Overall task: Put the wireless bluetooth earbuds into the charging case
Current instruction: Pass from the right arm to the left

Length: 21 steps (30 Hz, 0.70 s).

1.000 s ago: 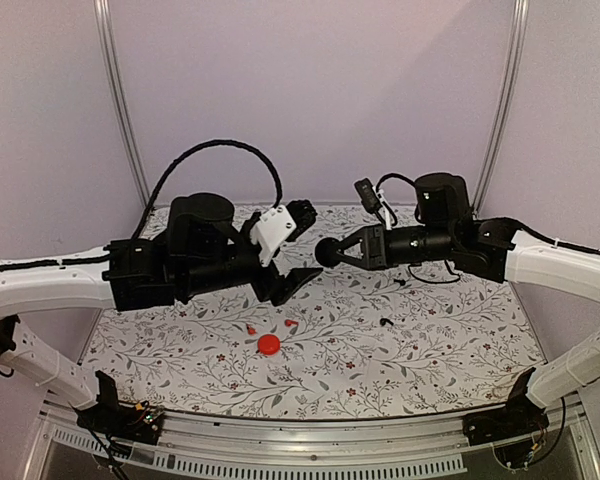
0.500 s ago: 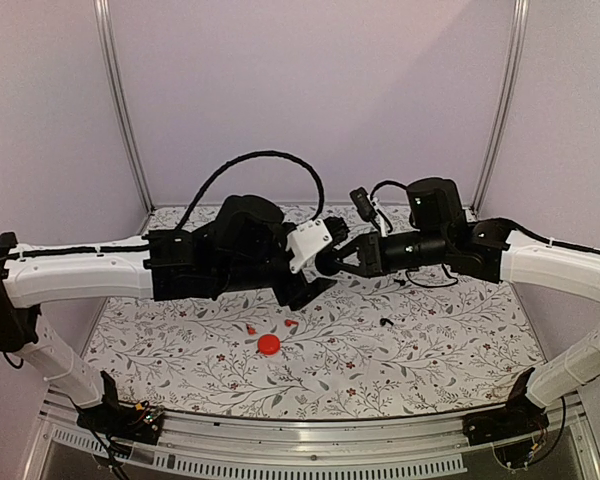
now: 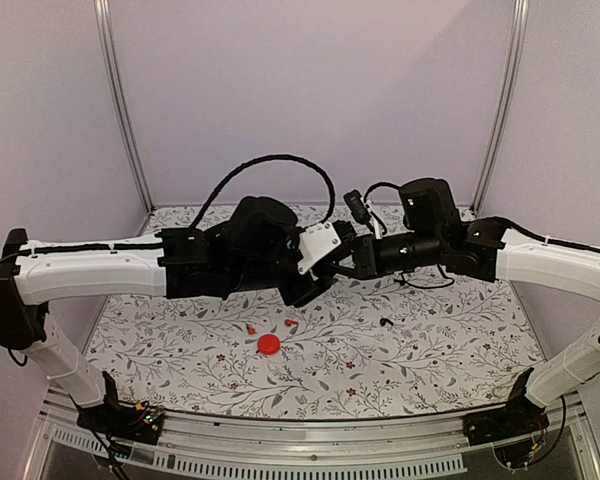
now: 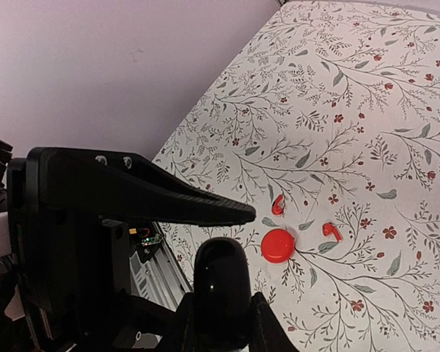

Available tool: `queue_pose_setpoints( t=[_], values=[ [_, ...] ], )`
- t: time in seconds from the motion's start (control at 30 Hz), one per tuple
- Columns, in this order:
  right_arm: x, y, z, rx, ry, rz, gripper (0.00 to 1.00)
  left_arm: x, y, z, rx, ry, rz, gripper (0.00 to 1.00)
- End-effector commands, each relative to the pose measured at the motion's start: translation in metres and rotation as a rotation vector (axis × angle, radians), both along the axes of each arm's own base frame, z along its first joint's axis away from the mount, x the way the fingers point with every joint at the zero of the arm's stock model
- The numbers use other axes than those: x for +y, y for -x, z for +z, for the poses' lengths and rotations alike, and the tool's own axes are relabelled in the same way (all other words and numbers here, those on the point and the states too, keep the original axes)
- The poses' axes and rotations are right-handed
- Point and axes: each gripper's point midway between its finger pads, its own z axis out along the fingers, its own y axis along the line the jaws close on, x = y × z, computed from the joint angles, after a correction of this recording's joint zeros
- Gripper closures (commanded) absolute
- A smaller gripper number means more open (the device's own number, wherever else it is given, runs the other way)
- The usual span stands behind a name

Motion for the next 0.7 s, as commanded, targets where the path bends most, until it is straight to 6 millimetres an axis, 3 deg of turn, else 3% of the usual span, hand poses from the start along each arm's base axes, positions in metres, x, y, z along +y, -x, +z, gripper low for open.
queue_pose_setpoints(
  t=[0.0, 0.13, 0.5, 0.57, 0.67],
  values=[
    [0.0042, -0.0011, 0.0098, -0.025, -0.008, 0.004, 0.91, -0.0054, 0.0002, 0.0027, -0.017, -0.017, 0.001, 0.32],
    [0.0052, -0.0001, 0.0058, -0.016, 0.000, 0.010, 0.90, -0.0044, -0.0028, -0.0007, -0.024, -0.033, 0.015, 0.34],
    [0.0072, 0.0006, 0.0028, -0.011, 0.002, 0.018, 0.89, -0.0047, -0.0049, -0.0023, -0.026, -0.038, 0.027, 0.51],
    [0.0080, 0.0018, 0.0032, -0.009, -0.002, 0.026, 0.86, -0.0049, -0.0043, -0.0014, -0.025, -0.031, 0.023, 0.55],
    [0.0088, 0.0025, 0.0067, -0.012, -0.013, 0.031, 0.72, -0.0055, -0.0023, 0.0020, -0.019, -0.007, 0.017, 0.60]
  ],
)
